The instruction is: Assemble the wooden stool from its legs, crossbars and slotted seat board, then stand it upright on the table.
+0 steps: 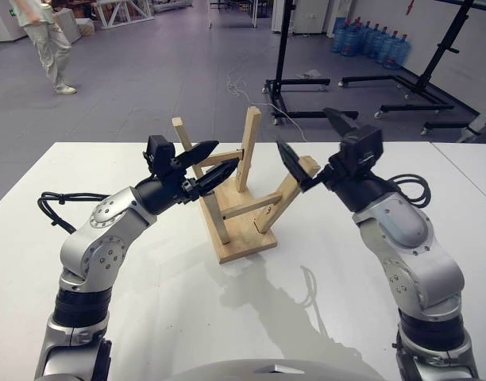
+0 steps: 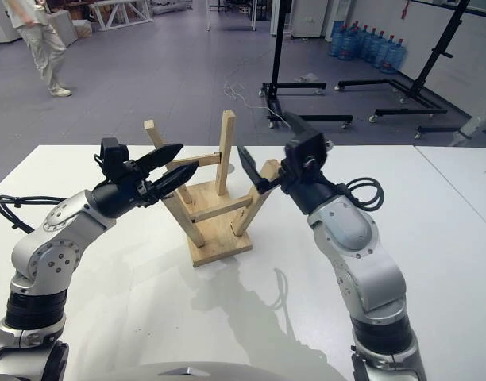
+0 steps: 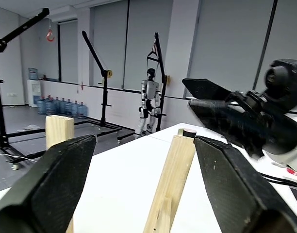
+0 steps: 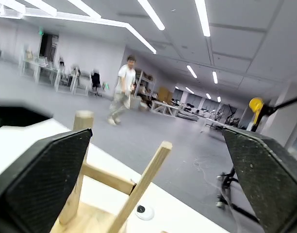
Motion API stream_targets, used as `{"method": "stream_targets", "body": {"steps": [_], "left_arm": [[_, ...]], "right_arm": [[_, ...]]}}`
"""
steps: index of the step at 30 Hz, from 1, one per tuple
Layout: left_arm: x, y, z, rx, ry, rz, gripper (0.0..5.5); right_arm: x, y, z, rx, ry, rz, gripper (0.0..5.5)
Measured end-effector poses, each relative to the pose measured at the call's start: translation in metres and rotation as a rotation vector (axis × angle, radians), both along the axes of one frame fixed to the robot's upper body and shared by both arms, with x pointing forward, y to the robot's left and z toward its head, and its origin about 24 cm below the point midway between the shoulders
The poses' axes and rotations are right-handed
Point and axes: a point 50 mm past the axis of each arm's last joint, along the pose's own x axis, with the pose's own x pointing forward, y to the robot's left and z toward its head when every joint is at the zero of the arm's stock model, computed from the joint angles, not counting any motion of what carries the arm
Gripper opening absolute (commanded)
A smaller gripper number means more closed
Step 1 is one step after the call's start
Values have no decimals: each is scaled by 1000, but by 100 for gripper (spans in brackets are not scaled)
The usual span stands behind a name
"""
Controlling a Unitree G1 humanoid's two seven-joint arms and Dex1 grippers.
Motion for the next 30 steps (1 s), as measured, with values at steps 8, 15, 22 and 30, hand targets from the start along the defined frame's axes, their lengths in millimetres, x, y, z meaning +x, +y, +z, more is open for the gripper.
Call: {"method": "stream_targets", "body": {"steps": [8,15,22,30], "left_arm": [[-4,-2,-3,-7,2,27,364],[-6,-4,-2,0,-4,22,364],[-6,-8,-5,37,19,13,364],[-4,-7,-3,46,11,16,364]], "right_arm": [[15,22,-19,-395,-175,-124,494],[23,45,-42,-613,-250,-221,494],[23,57,-72,-876,-142,-165,494],[28,57,-68,-859,-27,-162,494]]}}
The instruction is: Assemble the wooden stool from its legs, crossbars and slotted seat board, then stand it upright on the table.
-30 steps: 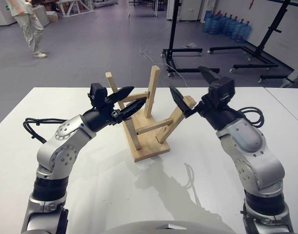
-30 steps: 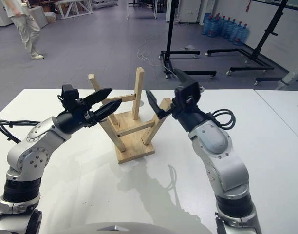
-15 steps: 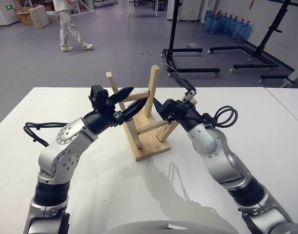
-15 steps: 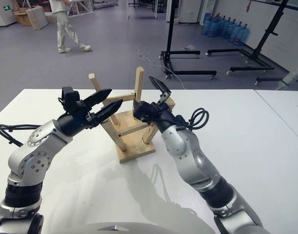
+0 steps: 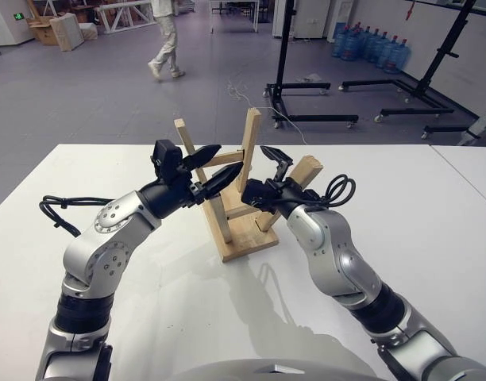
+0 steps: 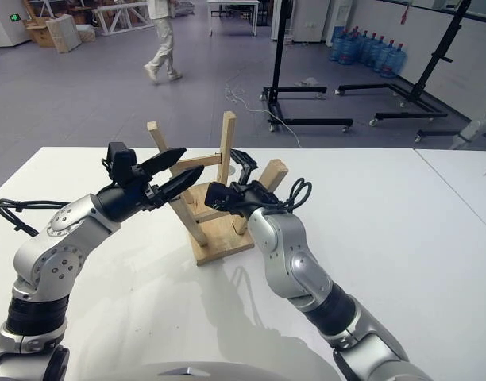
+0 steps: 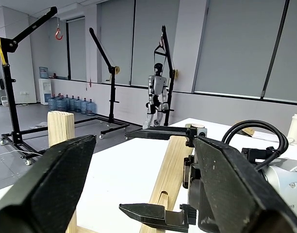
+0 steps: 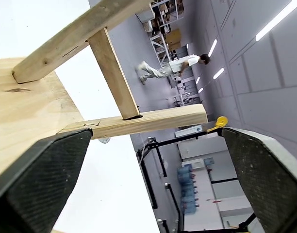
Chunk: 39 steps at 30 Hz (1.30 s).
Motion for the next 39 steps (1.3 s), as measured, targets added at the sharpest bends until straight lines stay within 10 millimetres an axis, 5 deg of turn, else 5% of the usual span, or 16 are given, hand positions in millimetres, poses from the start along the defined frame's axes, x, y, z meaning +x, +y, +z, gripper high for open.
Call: {"method": "stream_targets", "body": {"steps": [8,10,14,16,18,23,26,30,35,39], "left_arm": [[4,6,3,26,-12,12,364],[5,8,6,24,-26,18,364],[6,10,8,31,-51,19,364],[6,10,8,39,-54,21,364],[6,10,8,43,-56,24,364],[6,9,8,46,-58,18,364],[5,11,8,59,-59,17,364],[4,16,8,61,-58,23,364],[3,31,12,70,-84,67,364],[3,33,14,66,-97,66,364]], "right_arm": [[-5,-6,2,182,18,225,494],[0,-21,20,310,34,253,494],[22,-78,103,768,-96,220,494],[30,-111,115,904,-115,144,494],[41,-143,103,988,-73,-5,494],[43,-168,33,1042,126,-261,494],[40,-151,10,1161,252,-274,494],[32,-82,10,1420,489,-95,494],[28,-70,16,1271,484,-68,494],[24,-66,-1,1116,507,-110,494]]}}
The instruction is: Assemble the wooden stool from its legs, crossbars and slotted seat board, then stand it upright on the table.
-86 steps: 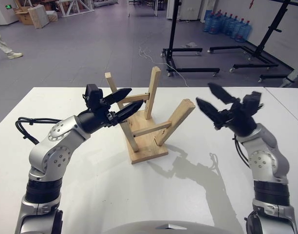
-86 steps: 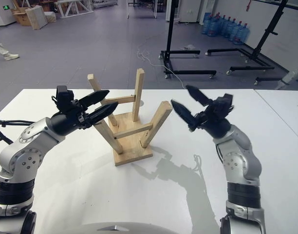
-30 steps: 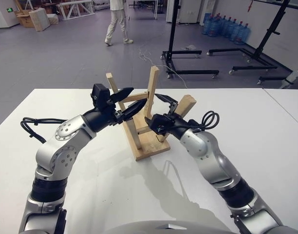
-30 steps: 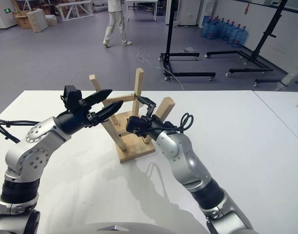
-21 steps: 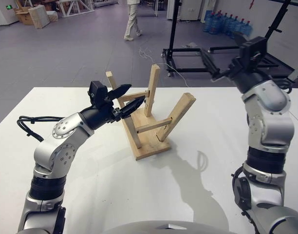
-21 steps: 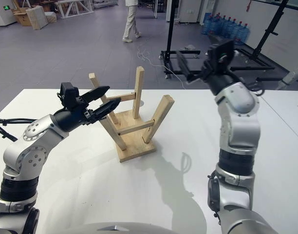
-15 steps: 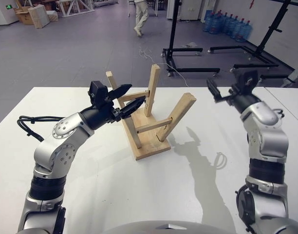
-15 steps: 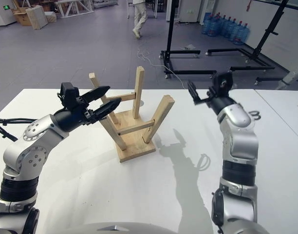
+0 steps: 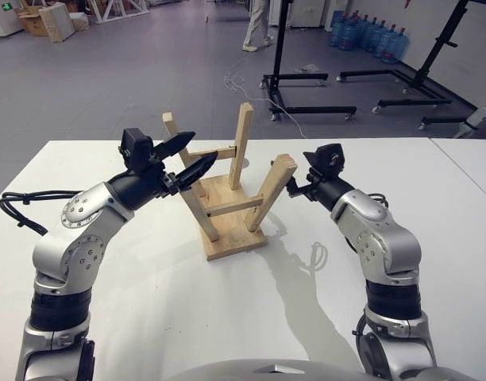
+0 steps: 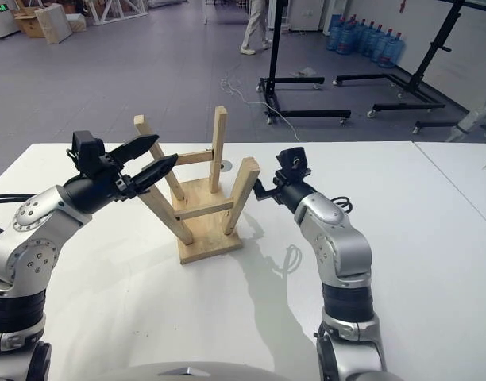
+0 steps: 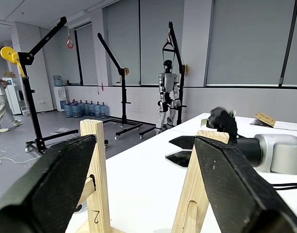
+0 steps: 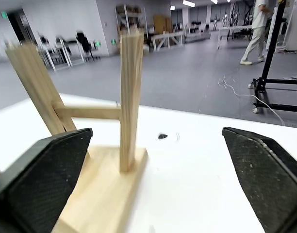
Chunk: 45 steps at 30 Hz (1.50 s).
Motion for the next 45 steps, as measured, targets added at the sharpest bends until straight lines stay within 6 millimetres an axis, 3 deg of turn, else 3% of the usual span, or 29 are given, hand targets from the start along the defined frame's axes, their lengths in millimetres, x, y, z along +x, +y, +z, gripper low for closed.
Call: {"method": "stream_targets", "body": {"steps": [4,8,10,14,16,19,21,23,25,29,34,38,41,45], "left_arm": [[0,0,0,4,1,1,364],[1,-9,-6,25,17,-26,364],[-1,-19,-8,14,24,-68,364],[-2,-21,-6,10,18,-77,364],[-2,-21,-7,11,20,-79,364],[-2,-22,-7,13,18,-87,364],[-2,-22,-7,15,18,-93,364],[-2,-21,-6,18,15,-98,364],[-3,-19,-4,18,4,-100,364],[-2,0,-1,28,-15,-25,364],[-2,0,-2,27,-7,-23,364],[-2,-8,-5,25,2,-48,364],[-2,-13,-4,20,4,-72,364],[-2,-19,-3,28,7,-97,364]], "right_arm": [[-1,3,-5,-119,-11,16,494],[5,-6,-17,-107,23,51,494],[11,-23,-28,-62,63,-6,494],[21,-84,-40,-84,96,-285,494],[26,-99,-40,-80,83,-374,494],[36,-105,-27,-50,32,-434,494],[41,-95,-17,46,5,-414,494],[39,-51,-10,181,26,-210,494],[26,-8,-1,197,9,-3,494],[1,-3,-4,62,13,65,494],[0,0,-8,-50,29,72,494],[7,-8,-9,-37,39,57,494],[18,-17,22,25,-84,8,494],[25,-27,102,154,-362,-52,494]]}}
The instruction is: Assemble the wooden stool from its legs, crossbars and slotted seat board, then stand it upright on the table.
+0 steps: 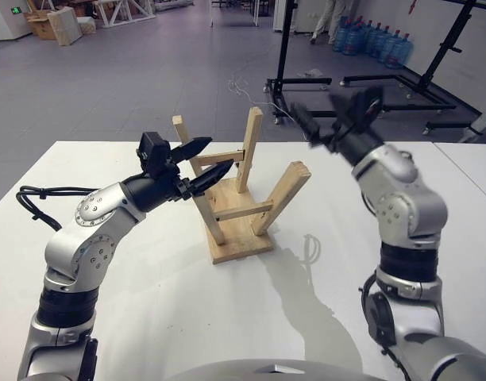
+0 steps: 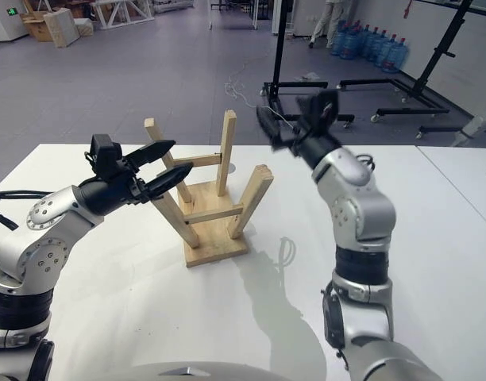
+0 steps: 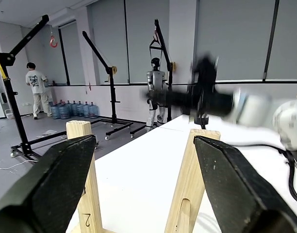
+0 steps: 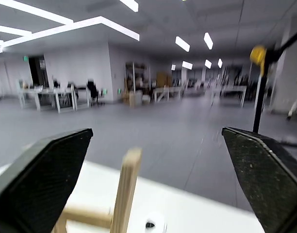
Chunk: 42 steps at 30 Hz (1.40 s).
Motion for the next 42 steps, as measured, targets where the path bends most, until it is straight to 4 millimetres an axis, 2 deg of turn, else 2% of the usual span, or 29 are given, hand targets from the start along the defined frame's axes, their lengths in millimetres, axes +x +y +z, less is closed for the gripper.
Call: {"method": "stream_targets", "body": {"steps": [1,2,4,6,9,11,12,15,18,23,26,29,31,34,37,42], "left_arm": [[0,0,0,0,0,0,364],[0,0,0,0,-1,0,364],[0,0,0,2,-2,0,364],[1,0,1,7,-5,2,364],[1,-1,1,9,-6,1,364],[1,-1,1,11,-5,1,364],[1,0,1,14,-4,2,364],[2,0,-1,38,7,14,364],[2,1,-1,43,4,15,364],[3,1,2,45,-10,7,364],[4,1,4,44,-22,4,364],[7,3,6,45,-39,27,364],[8,5,6,49,-50,42,364],[14,8,7,75,-72,81,364],[20,11,9,119,-105,128,364],[27,12,8,168,-137,167,364]], "right_arm": [[0,-1,9,22,-26,-1,494],[-2,0,28,72,-74,11,494],[-9,3,40,105,-108,47,494],[-15,14,42,131,-101,102,494],[-22,42,12,121,29,210,494],[-29,59,-24,133,179,284,494],[-33,63,-33,146,204,304,494],[-38,68,-42,153,215,307,494],[-36,68,-39,194,208,301,494],[-33,54,-29,295,198,299,494],[-34,41,-3,329,95,299,494],[-32,12,29,320,-34,224,494],[-24,-2,29,284,-32,158,494],[-10,-11,4,179,40,52,494],[0,-6,-47,14,158,-12,494],[-3,7,-85,-140,214,44,494]]}}
